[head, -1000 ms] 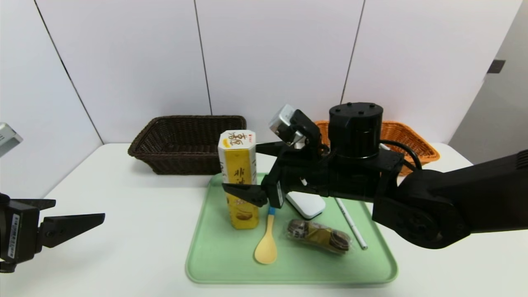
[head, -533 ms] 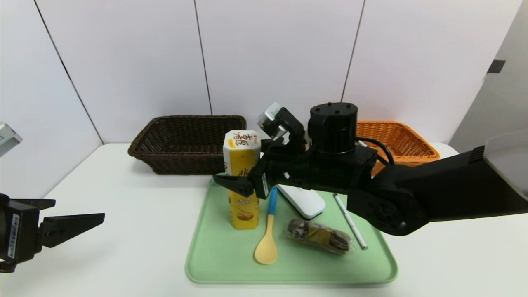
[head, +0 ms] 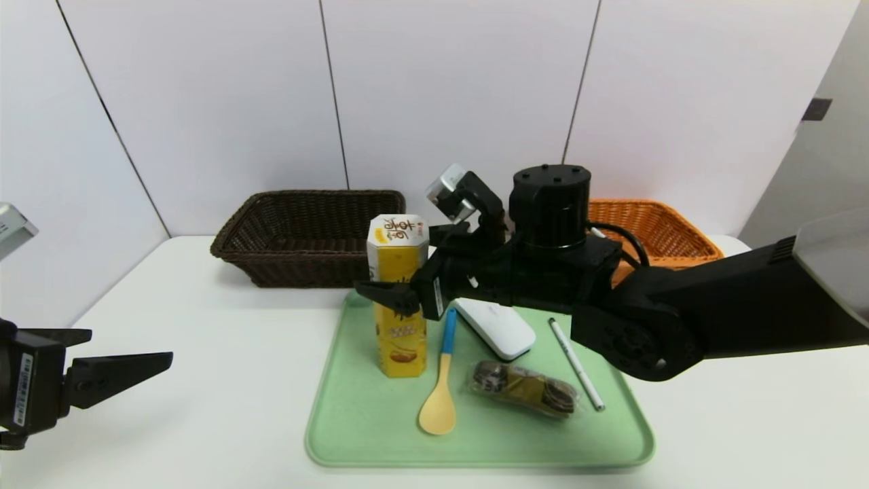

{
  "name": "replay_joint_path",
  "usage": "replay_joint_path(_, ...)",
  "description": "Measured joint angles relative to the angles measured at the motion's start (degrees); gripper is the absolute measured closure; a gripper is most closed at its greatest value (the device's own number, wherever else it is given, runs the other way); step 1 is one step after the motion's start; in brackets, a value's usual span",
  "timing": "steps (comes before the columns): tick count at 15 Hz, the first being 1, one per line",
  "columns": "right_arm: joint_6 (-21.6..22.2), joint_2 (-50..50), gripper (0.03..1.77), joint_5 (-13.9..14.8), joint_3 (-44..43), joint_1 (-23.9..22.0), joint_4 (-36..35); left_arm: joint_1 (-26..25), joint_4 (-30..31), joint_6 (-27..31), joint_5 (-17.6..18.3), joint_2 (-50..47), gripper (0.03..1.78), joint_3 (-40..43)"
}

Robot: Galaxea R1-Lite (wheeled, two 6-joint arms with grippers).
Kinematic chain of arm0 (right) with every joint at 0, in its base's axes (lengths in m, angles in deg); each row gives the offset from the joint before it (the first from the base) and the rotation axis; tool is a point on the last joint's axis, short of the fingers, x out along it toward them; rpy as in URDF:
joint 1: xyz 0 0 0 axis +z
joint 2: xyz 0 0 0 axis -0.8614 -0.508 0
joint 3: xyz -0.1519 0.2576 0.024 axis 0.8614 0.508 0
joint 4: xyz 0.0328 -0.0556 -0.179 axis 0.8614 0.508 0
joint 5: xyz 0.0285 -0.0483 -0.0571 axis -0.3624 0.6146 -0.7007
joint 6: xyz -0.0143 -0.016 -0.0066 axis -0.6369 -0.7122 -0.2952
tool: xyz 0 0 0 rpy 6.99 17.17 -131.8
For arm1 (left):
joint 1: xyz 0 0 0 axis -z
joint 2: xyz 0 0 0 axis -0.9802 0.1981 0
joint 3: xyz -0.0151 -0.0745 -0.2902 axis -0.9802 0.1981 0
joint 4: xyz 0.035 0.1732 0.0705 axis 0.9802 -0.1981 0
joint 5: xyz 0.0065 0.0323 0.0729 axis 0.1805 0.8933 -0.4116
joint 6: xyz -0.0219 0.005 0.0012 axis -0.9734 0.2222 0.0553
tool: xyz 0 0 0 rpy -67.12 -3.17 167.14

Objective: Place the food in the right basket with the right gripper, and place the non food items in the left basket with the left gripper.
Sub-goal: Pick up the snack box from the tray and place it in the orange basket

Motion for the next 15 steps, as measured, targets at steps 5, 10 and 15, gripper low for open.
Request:
replay_joint_path(5, -0.2, 0.3, 0.61, -0.2, 0.5, 0.0, 0.0, 0.0, 0.0, 0.0, -0.1, -0.1, 0.12, 0.0)
replay_joint_path(10, -0.1, 1.1, 0.96, -0.3, 0.8, 0.0, -1.2, 0.0, -0.1, -0.1, -0.1, -0.3, 0.12, 0.0)
replay_joint_path(15, 4.2, 4.5, 0.96, 1.0, -1.5, -0.2, -0.8, 0.0, -0.3, -0.1, -0.4, -1.2, 0.12, 0.0)
